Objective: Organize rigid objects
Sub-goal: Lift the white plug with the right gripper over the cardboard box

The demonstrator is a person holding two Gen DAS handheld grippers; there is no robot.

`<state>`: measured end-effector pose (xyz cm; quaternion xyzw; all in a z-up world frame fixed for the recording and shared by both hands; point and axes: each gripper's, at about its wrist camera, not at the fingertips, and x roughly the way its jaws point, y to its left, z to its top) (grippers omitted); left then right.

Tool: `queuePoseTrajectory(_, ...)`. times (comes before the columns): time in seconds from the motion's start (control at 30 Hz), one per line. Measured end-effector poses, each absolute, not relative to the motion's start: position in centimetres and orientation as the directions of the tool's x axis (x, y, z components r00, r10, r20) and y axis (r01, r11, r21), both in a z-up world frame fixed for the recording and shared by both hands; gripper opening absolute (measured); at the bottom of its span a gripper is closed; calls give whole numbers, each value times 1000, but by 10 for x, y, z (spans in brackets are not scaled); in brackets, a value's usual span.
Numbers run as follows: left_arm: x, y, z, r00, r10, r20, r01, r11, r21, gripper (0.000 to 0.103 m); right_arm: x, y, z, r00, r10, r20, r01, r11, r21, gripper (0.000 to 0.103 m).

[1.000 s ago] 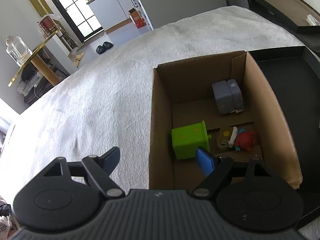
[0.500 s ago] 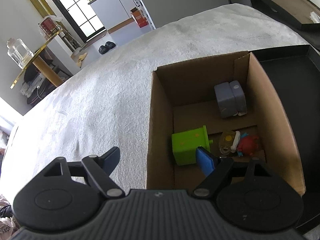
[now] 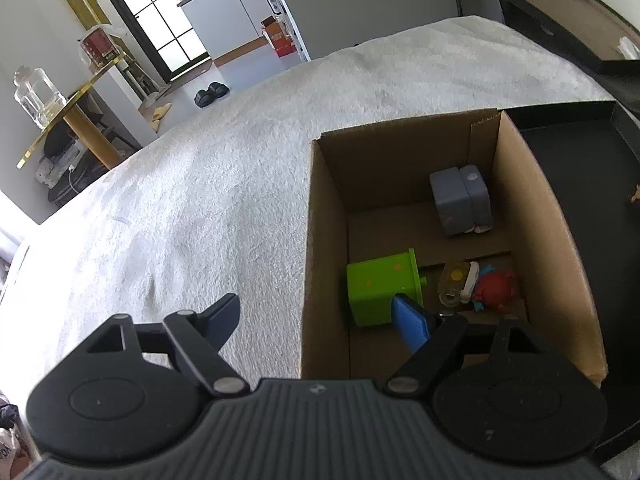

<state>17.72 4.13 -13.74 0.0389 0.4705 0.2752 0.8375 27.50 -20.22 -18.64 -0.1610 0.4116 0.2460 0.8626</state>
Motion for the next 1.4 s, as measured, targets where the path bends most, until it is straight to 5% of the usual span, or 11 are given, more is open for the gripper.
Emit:
queuePoseTrajectory(1.07, 154, 62, -132, 476, 415, -775, -443, 875, 197, 81, 237, -135, -95, 618, 412, -669, -632, 767, -111, 37)
queuePoseTrajectory(1.2, 153, 66, -137, 482, 378, -791, -436, 886, 158, 71, 232, -123, -92, 618, 425, -662, -644, 757, -115, 37)
queuePoseTrajectory(1.4, 150, 71, -141, 478, 345, -808, -432, 893, 126, 44, 226, -106, -88, 610, 444, -656, -664, 738, -118, 37)
